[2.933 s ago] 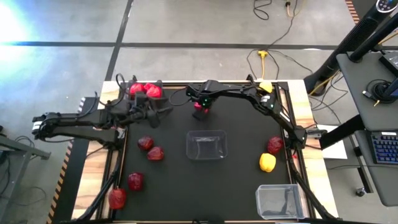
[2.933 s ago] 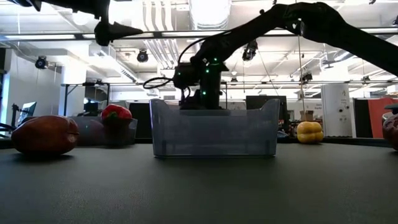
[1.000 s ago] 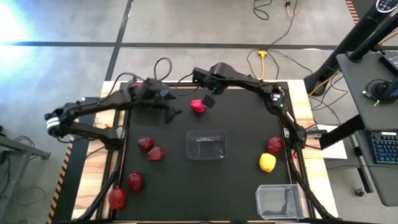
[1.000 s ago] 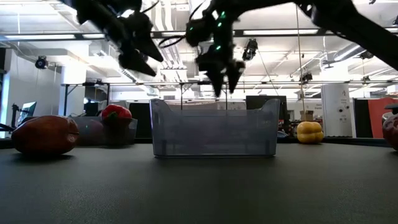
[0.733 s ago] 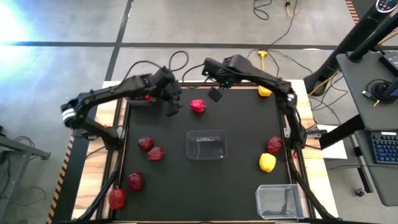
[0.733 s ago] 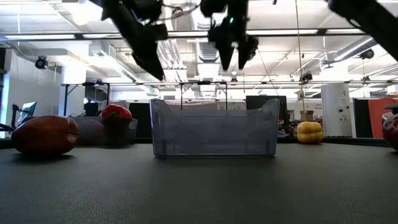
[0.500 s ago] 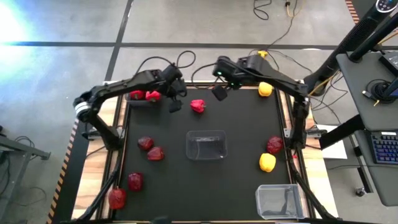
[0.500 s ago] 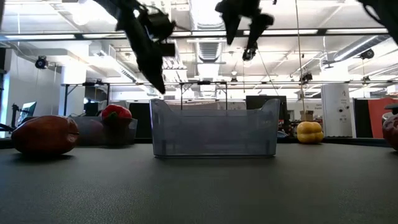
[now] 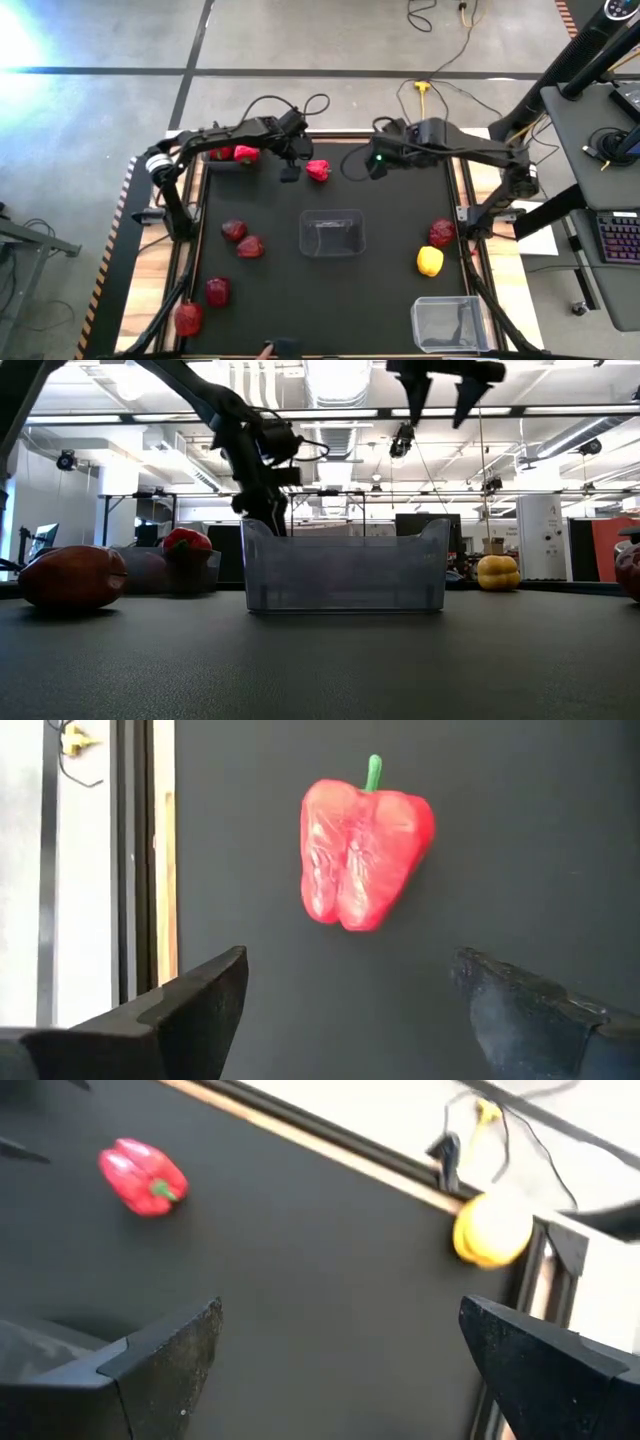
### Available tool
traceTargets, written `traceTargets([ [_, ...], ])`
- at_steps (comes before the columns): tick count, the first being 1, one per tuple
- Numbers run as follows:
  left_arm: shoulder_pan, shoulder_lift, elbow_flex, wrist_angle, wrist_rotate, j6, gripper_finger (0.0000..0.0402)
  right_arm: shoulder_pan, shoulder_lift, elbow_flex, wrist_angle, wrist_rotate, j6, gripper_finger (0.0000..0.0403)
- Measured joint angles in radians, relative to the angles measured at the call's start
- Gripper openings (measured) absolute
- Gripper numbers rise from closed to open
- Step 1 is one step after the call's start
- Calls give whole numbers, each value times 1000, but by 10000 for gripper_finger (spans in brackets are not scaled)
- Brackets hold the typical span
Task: Sort produce into baskets
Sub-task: Put the red bell pepper into the top black bin
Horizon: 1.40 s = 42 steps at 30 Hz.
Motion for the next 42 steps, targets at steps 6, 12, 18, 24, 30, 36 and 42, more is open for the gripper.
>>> traceTargets([
  [6,-6,66,0,123,5,-3,332,13,-31,-130,9,-6,105,400],
  [12,-33,136,17,108,76,-19,331,15,-31,-169,47,-30,73,400],
  [18,-45,185,17,218,72,-109,331,14,-31,-172,64,-29,69,400],
  [24,-63,199,17,226,83,-165,331,15,-32,-172,69,-29,69,400],
  [30,-107,200,17,245,83,-198,329,14,-32,-172,84,-29,42,400],
  [36,-152,233,16,262,84,-332,291,14,-32,-172,100,-26,9,400],
  [42,-174,233,15,267,84,-462,201,12,-32,-172,107,-20,-13,400],
])
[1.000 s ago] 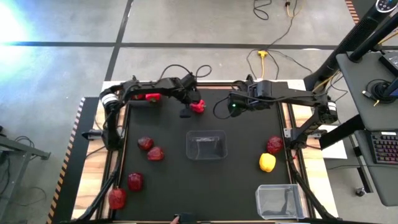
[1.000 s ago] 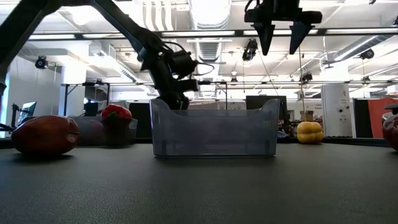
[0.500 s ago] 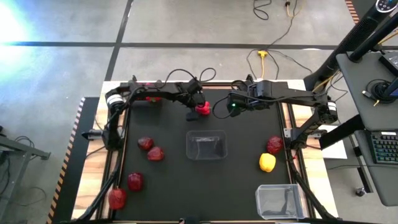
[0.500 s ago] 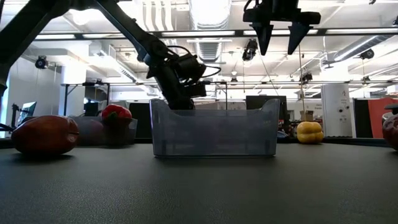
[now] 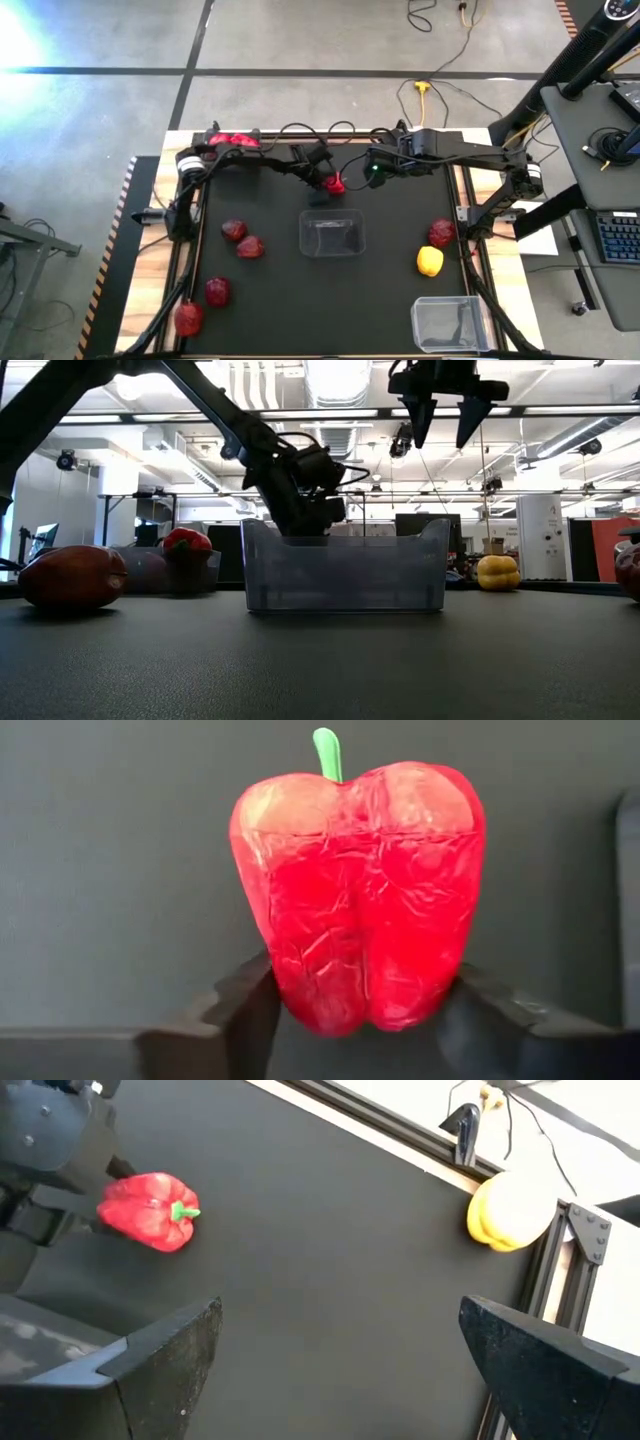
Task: Sort produce into baskets
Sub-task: Put the red bell pepper into the top black bin
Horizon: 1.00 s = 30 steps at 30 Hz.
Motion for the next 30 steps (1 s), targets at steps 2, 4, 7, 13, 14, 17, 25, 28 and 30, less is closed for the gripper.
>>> traceTargets([
  [2,0,-18,-1,-1,0,-38,170,0,0,0,2,1,-11,400],
  [4,3,-52,-1,-9,0,-82,146,-2,0,0,2,13,-28,400],
  [7,12,-130,-20,-13,-14,-97,144,-5,-1,0,2,19,-45,400],
  [13,39,-373,-132,-53,-215,-108,153,-5,-2,0,7,19,-80,400],
  [14,49,-418,-159,-67,-253,-110,156,-5,-2,0,11,19,-87,400],
  [17,95,-541,-236,-175,-369,-118,159,-5,-2,0,56,19,-121,400],
  [25,293,-771,-398,-434,-640,-292,162,-16,-2,0,248,18,-257,400],
  [28,335,-834,-418,-430,-635,-336,162,-28,-2,0,294,17,-294,400],
  [30,348,-854,-425,-434,-634,-343,162,-38,-2,0,304,12,-302,400],
])
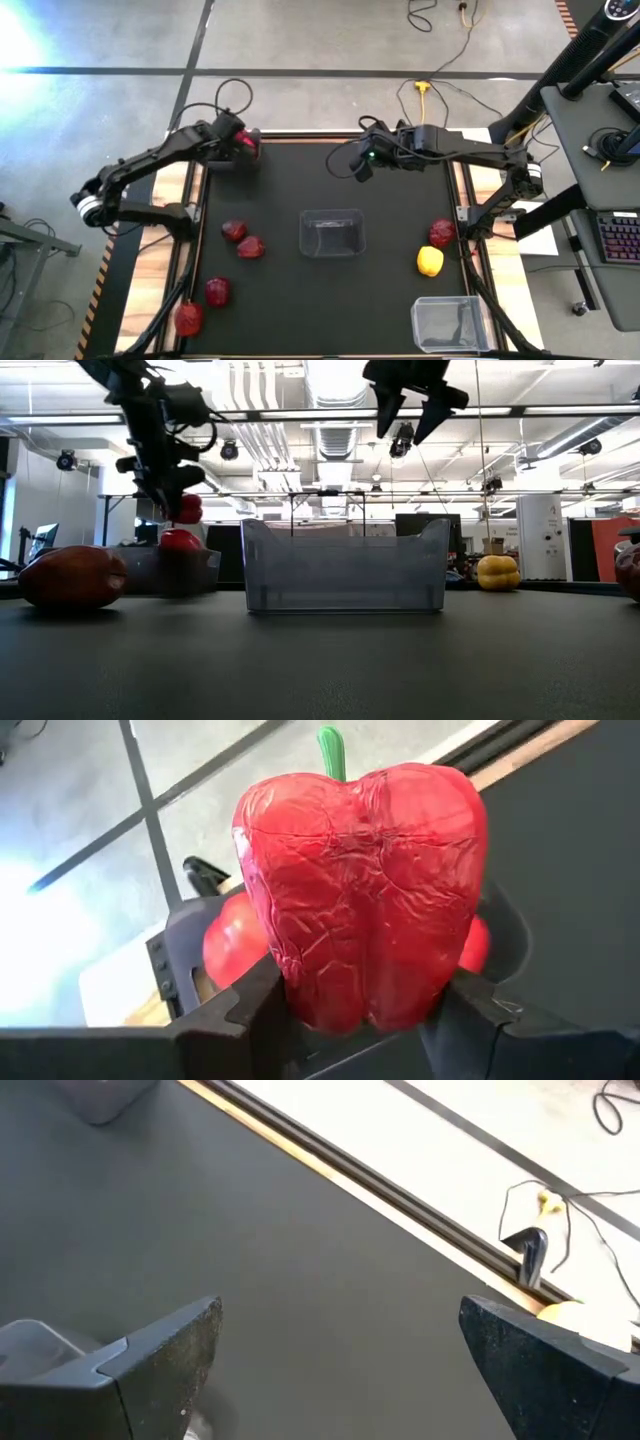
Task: Sort produce into baskets
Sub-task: Put the red bell pepper into the top black bin
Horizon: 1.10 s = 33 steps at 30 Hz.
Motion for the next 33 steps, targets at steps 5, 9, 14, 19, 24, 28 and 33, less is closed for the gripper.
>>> traceTargets([
  [5,4,4,-8,-53,-13,-20,163,-7,0,0,-1,-4,-1,400],
  [9,11,26,-10,-97,-107,-65,163,-6,0,0,-5,-29,-1,400],
  [14,53,30,-9,-145,-130,-135,163,-6,0,0,-13,-30,6,400],
  [19,85,76,-11,-156,-133,-156,164,-6,0,0,-14,-31,0,400],
  [24,86,131,11,-196,-128,-195,173,-5,0,0,-12,-30,-44,400],
  [28,84,149,14,-239,-122,-192,190,-5,0,0,-12,-29,-48,400],
  [33,85,150,18,-295,-95,-188,215,-5,0,0,-12,-28,-53,400],
])
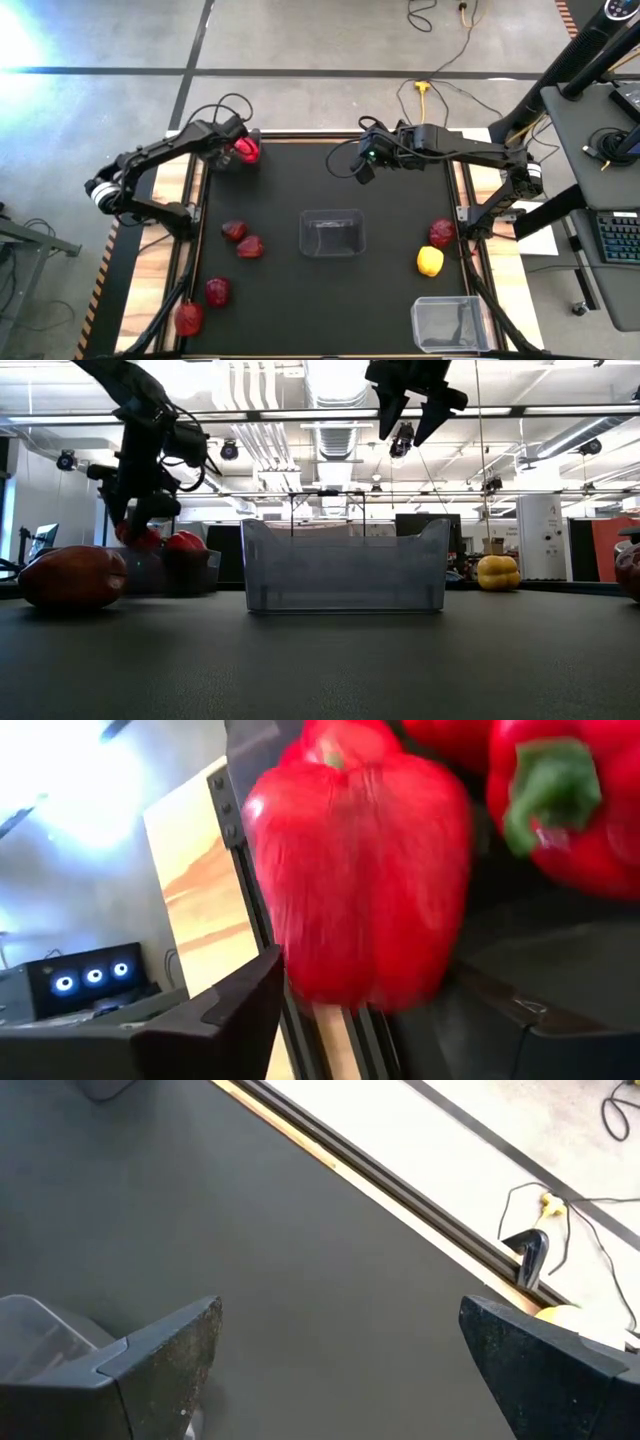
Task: Sort produce into baskets
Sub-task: Put the red bell pepper into the top black bin, then put the yellow bell pepper into the bottom black bin
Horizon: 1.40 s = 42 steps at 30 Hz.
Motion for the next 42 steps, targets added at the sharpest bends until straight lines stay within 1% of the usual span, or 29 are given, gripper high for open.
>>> traceTargets([
  [5,0,0,47,-75,41,-7,246,0,0,0,0,0,-11,400],
  [11,0,0,110,-96,39,-6,283,-1,0,0,1,10,-11,400],
  [16,9,3,149,4,-55,36,287,-1,0,0,2,32,-10,400],
  [19,15,22,148,-28,-57,36,277,-1,0,0,1,34,-2,400],
  [22,14,48,141,-94,1,14,260,0,0,0,1,34,2,400],
  [24,14,65,129,-101,43,-3,247,0,0,0,1,34,2,400],
  [29,25,114,113,-49,186,24,217,0,0,0,1,34,2,400],
  [32,15,125,138,-18,221,28,205,0,0,0,1,34,0,400],
  [39,9,66,235,16,267,65,197,0,0,0,1,33,-3,400],
  [40,9,55,240,27,287,77,197,0,0,0,1,31,-3,400],
  [42,8,23,243,80,363,110,197,0,0,0,1,27,-13,400],
])
